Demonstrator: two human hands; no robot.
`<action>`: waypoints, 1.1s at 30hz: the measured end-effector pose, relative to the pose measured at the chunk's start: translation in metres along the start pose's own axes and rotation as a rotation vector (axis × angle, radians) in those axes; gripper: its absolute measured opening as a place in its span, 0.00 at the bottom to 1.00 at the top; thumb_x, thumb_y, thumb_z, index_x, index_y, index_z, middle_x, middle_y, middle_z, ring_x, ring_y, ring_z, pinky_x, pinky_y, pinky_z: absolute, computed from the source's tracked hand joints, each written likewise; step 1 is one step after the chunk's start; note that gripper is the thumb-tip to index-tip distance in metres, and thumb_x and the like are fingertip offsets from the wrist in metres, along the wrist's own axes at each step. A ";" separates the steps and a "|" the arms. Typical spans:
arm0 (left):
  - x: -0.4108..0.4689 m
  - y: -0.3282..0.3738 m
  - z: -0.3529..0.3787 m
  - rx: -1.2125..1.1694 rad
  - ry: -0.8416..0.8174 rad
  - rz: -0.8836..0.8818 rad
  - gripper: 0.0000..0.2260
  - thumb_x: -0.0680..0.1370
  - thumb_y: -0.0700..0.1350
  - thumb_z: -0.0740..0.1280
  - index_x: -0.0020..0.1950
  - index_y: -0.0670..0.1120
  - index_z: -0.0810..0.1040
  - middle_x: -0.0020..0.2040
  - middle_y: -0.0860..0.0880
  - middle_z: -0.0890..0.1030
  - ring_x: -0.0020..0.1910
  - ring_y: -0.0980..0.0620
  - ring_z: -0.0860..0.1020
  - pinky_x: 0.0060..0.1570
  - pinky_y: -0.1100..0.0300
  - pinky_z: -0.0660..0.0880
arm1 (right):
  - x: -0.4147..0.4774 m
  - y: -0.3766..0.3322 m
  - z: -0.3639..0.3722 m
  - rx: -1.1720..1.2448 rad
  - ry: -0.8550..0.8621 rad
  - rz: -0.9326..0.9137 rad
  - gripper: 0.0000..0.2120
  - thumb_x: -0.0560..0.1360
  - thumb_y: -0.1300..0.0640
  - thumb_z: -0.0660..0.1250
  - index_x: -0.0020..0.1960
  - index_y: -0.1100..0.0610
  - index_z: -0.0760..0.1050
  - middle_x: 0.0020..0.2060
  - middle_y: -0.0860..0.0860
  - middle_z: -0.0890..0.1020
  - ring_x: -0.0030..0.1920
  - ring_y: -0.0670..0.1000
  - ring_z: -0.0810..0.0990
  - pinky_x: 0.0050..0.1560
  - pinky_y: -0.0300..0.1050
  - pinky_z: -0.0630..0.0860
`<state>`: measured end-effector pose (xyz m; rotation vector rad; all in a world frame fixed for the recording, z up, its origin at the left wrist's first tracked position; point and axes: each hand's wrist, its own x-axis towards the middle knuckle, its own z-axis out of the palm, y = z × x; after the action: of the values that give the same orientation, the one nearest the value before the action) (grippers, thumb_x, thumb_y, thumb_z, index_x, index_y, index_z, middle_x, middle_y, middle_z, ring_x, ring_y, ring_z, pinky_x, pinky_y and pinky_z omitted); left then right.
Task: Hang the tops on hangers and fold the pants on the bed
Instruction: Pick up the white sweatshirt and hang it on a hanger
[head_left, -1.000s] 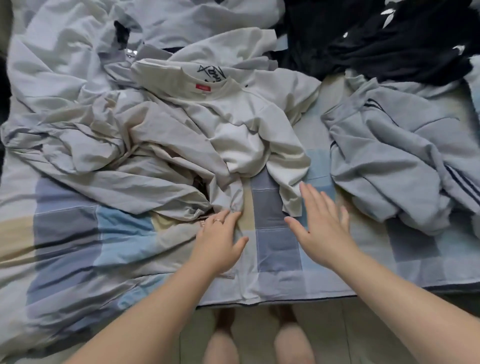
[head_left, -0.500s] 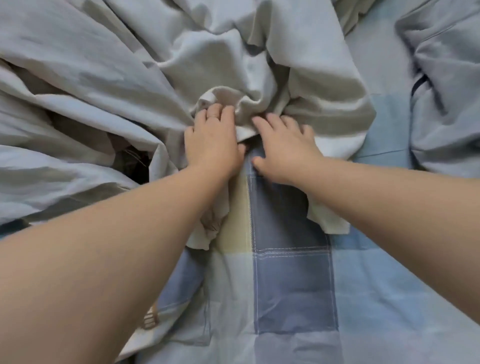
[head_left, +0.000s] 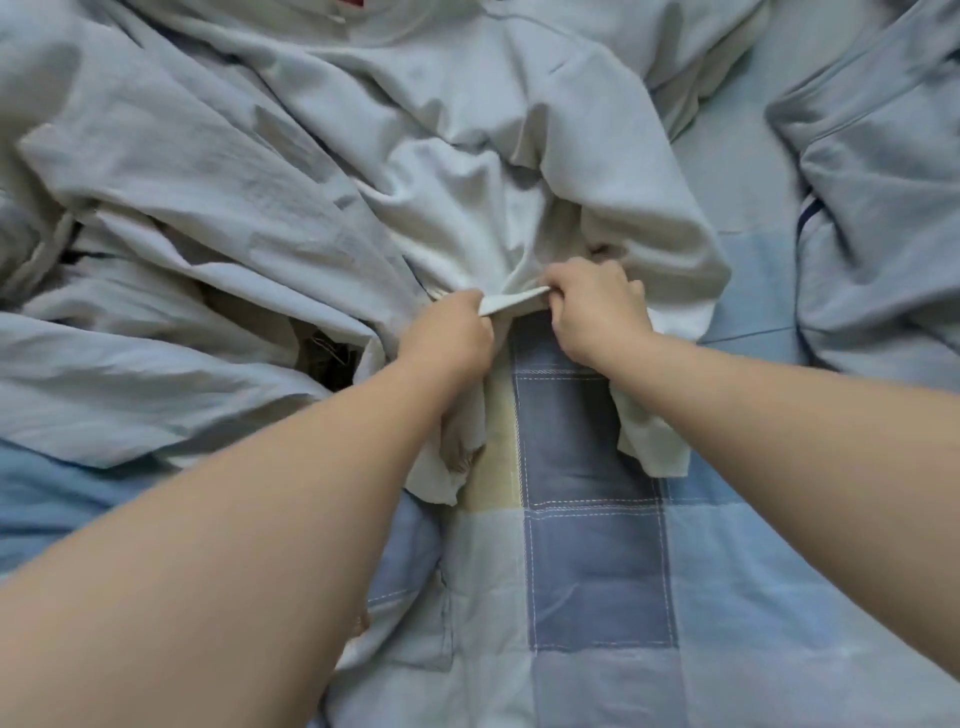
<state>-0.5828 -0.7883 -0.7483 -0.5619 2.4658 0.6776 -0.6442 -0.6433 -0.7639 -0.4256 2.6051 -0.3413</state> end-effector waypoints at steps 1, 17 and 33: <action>-0.018 0.001 0.002 -0.054 -0.029 -0.013 0.06 0.81 0.40 0.56 0.49 0.43 0.72 0.53 0.40 0.78 0.55 0.38 0.76 0.47 0.51 0.69 | -0.019 0.003 -0.005 0.033 -0.016 -0.001 0.11 0.82 0.56 0.57 0.57 0.48 0.77 0.55 0.50 0.77 0.63 0.59 0.69 0.52 0.51 0.60; -0.372 0.087 -0.133 -0.422 0.057 -0.068 0.16 0.78 0.56 0.68 0.37 0.50 0.69 0.33 0.53 0.75 0.35 0.54 0.74 0.35 0.55 0.68 | -0.337 -0.034 -0.256 0.403 -0.057 -0.121 0.06 0.82 0.57 0.59 0.52 0.52 0.75 0.41 0.50 0.78 0.46 0.59 0.76 0.53 0.53 0.69; -0.424 0.194 -0.297 -0.494 0.704 0.097 0.05 0.77 0.40 0.62 0.49 0.50 0.71 0.46 0.48 0.78 0.47 0.44 0.77 0.46 0.47 0.74 | -0.391 -0.122 -0.528 0.831 0.407 -0.581 0.10 0.82 0.61 0.60 0.44 0.54 0.75 0.27 0.42 0.69 0.29 0.42 0.66 0.31 0.35 0.64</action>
<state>-0.4598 -0.6966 -0.2175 -1.0088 2.9804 1.3312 -0.5467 -0.5306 -0.1129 -0.8468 2.3384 -1.7642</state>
